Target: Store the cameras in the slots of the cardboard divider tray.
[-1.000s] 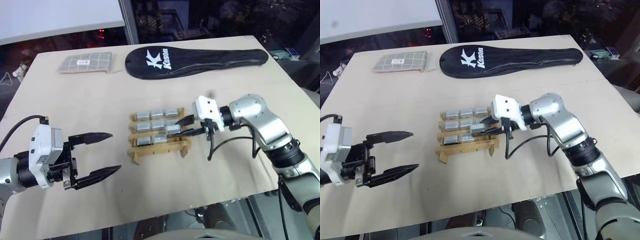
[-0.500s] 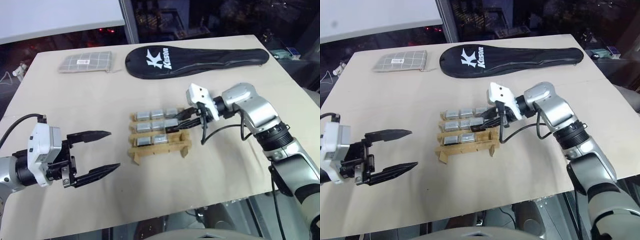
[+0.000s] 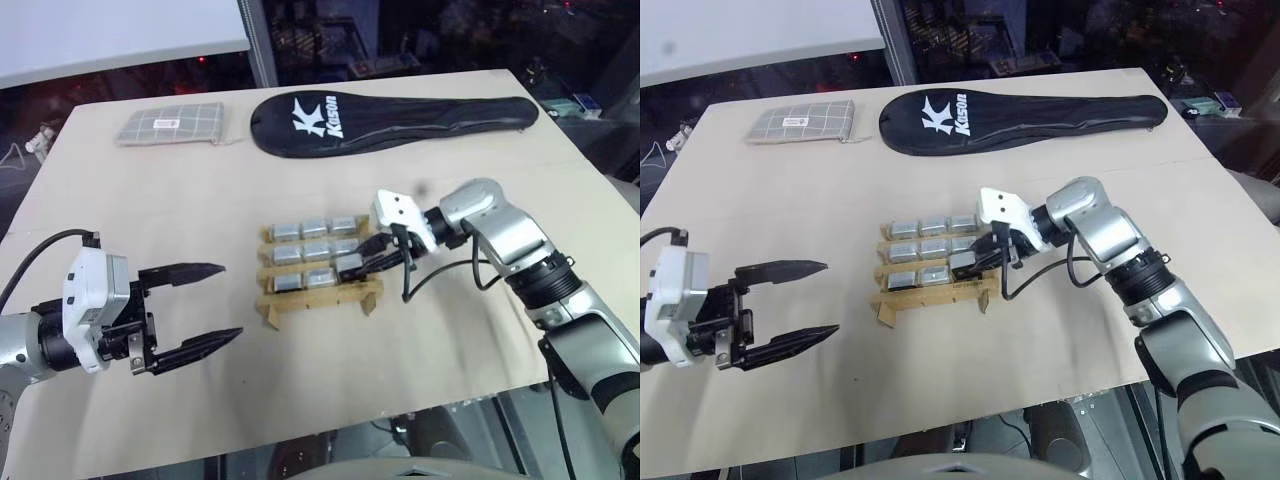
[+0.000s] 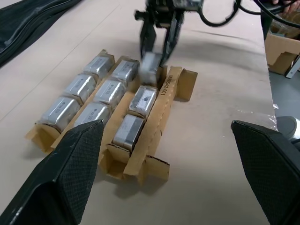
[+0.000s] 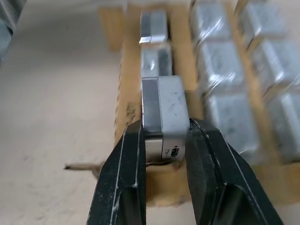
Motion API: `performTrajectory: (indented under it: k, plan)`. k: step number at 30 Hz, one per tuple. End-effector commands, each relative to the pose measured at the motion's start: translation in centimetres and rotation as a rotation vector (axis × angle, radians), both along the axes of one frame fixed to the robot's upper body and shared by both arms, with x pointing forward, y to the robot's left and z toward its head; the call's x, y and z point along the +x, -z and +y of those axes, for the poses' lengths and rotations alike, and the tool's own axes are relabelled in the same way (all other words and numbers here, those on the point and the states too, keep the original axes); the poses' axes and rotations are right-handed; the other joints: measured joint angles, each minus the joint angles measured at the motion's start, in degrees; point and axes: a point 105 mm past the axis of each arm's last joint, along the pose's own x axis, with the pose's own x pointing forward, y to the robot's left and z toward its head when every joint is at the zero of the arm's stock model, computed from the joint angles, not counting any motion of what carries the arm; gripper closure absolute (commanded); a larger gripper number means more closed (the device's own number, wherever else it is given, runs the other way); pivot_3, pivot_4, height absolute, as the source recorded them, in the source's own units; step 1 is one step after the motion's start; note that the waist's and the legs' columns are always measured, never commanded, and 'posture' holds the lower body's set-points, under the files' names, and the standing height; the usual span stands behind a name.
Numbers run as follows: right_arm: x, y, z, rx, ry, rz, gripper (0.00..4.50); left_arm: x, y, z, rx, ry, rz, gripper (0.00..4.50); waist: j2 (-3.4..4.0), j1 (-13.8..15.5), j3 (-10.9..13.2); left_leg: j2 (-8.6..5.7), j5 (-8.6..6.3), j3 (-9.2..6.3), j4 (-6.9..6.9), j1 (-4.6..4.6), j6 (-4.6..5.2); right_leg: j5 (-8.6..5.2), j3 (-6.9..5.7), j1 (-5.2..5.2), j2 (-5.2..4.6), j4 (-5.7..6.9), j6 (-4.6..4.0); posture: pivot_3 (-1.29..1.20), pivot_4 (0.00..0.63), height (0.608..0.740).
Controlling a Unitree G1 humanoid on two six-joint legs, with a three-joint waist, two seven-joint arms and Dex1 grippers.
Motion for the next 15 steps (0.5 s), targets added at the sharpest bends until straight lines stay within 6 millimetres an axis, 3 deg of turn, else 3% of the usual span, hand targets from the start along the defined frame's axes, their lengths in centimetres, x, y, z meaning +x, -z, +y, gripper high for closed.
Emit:
performTrajectory:
  k: [1,13,14,15]
  plan:
    - [-0.03,-0.85,-0.04,0.009,-0.015,-0.043,3.87,0.01,-0.37,-0.04,0.013,0.011,-0.020,0.00,0.00,0.00,0.00,0.00,0.00,0.01,0.00,0.00,0.00,0.00,0.01,0.00,0.00,0.00,0.00,0.00,0.150,0.740]
    - [0.21,-0.41,0.48,0.047,0.021,-0.042,3.87,0.26,-0.38,0.09,0.020,0.015,-0.020,0.00,0.00,-0.01,0.00,-0.01,0.00,-0.01,0.00,0.00,0.00,0.00,0.00,0.00,0.00,0.00,0.00,0.00,0.150,0.740]
    - [0.22,-0.42,0.48,0.049,0.022,-0.042,2.83,0.28,-0.37,0.09,0.020,0.015,-0.020,0.00,0.00,-0.01,0.00,-0.01,0.00,-0.01,0.00,0.00,0.00,0.00,0.00,0.00,0.00,0.00,0.00,0.00,0.150,0.740]
    - [0.14,-0.50,0.43,0.053,0.019,-0.044,2.46,0.30,-0.37,0.08,0.020,0.016,-0.020,0.00,0.00,-0.01,0.00,-0.01,0.00,-0.01,0.00,0.01,0.00,0.00,0.00,0.00,0.00,0.00,0.00,0.00,0.150,0.740]
